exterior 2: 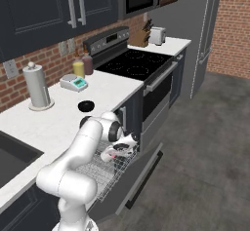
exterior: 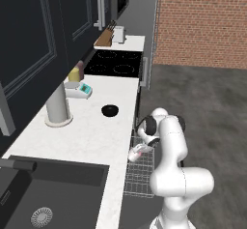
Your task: Pick up the cup and bowl from the counter, place them in the dishwasher, and close the dishwasher door.
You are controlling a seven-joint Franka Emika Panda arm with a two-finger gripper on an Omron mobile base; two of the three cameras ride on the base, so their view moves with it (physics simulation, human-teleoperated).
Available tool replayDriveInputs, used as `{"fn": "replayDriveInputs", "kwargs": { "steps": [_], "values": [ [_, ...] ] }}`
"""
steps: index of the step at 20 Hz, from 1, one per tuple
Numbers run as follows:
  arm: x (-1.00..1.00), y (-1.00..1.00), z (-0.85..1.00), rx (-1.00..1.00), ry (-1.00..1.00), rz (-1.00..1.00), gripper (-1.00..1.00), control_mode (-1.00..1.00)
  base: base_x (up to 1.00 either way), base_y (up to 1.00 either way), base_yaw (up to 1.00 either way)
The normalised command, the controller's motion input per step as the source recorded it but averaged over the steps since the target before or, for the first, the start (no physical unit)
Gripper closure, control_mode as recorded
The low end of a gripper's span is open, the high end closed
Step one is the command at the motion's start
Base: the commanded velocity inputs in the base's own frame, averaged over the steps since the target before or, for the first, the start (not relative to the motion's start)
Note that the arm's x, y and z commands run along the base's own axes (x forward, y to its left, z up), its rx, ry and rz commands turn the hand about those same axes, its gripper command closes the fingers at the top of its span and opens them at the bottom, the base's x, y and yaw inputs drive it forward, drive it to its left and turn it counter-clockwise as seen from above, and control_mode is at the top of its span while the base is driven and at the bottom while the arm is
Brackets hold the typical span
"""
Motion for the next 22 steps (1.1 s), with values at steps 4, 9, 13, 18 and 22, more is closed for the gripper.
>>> {"fn": "replayDriveInputs", "kwargs": {
  "steps": [4, 9, 13, 18, 22],
  "values": [
    [-0.87, -0.78, -0.53, 0.0, 0.0, 0.02, -1.0, -1.0, 0.0, 0.0, 0.0],
    [-0.31, 0.05, 0.21, -0.01, -0.03, 0.0, -1.0, -1.0, 0.0, 0.0, 0.0],
    [-0.28, 0.17, 0.62, -0.05, -0.02, 0.0, -1.0, -1.0, 0.0, 0.0, 0.0],
    [-0.62, 0.22, 0.65, -0.03, -0.01, 0.0, -1.0, -1.0, 0.0, 0.0, 0.0],
    [-0.82, 0.21, 0.7, 0.0, 0.0, 0.0, -1.0, -1.0, 0.0, 0.0, 0.0]
  ]
}}
